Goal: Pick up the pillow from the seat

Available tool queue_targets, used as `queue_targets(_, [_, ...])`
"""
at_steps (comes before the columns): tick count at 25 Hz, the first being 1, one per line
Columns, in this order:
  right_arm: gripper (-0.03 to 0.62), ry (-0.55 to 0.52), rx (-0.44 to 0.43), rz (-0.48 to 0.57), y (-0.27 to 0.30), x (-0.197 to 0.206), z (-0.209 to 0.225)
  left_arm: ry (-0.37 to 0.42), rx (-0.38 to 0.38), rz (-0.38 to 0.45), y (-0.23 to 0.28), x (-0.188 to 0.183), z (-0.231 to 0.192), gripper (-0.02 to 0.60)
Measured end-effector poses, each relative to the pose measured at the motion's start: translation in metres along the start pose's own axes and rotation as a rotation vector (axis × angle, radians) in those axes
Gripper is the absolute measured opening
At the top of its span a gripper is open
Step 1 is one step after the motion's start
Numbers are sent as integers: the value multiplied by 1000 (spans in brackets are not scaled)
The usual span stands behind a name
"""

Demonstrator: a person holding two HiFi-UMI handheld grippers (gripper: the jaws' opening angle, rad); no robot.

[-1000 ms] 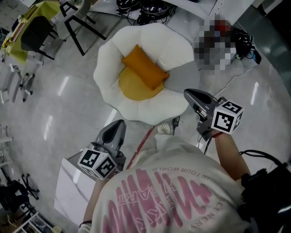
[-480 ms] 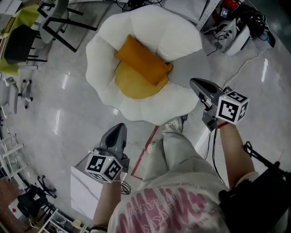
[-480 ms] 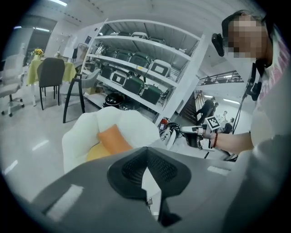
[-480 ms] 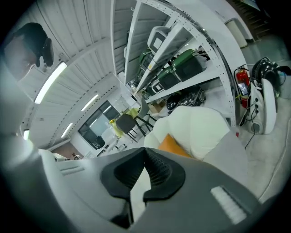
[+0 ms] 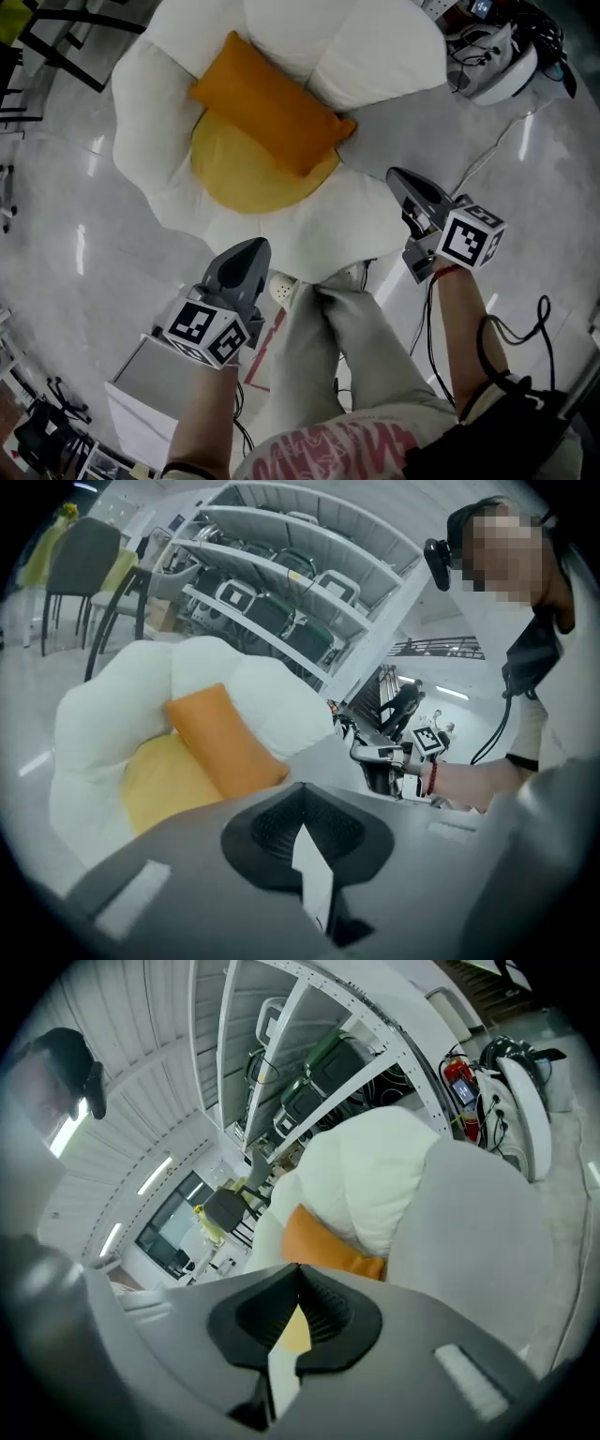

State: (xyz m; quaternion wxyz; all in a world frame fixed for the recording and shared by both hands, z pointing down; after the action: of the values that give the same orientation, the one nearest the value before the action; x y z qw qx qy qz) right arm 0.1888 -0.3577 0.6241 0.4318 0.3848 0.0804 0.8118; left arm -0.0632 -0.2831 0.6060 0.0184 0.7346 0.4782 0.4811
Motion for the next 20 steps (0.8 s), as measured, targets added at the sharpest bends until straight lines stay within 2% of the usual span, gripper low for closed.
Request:
queue_targets(3, [6,-64,20,-8,26,24,20,2,10,18,25,23,-41,14])
queue_targets(8, [6,-205,28,-18,69,47,36,4,-43,100,57,46,-100,15])
queue_targets(14, [8,-234,17,56,136,39,56,24,-41,199,116,45,-140,15])
queue_targets(18, [10,-269,31,48,148,37,52,-49,-55,225,125,34,-155,15])
queue_targets(20, [27,-271,23,45,149,34,48,-54,-53,229,123,26,-158,15])
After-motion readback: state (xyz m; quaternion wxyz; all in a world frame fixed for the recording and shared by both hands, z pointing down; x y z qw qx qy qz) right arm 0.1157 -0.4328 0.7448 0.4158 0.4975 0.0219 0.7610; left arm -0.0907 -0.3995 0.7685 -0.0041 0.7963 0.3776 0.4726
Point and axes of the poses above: the fingertips, and each gripper's own axes: y forward along the fingers, z to its right, x out of its underside, the point moved 3 cm from there along -y, backward along the fingers, and after that the axes turned 1 degree about y, right-handed, at the moved point
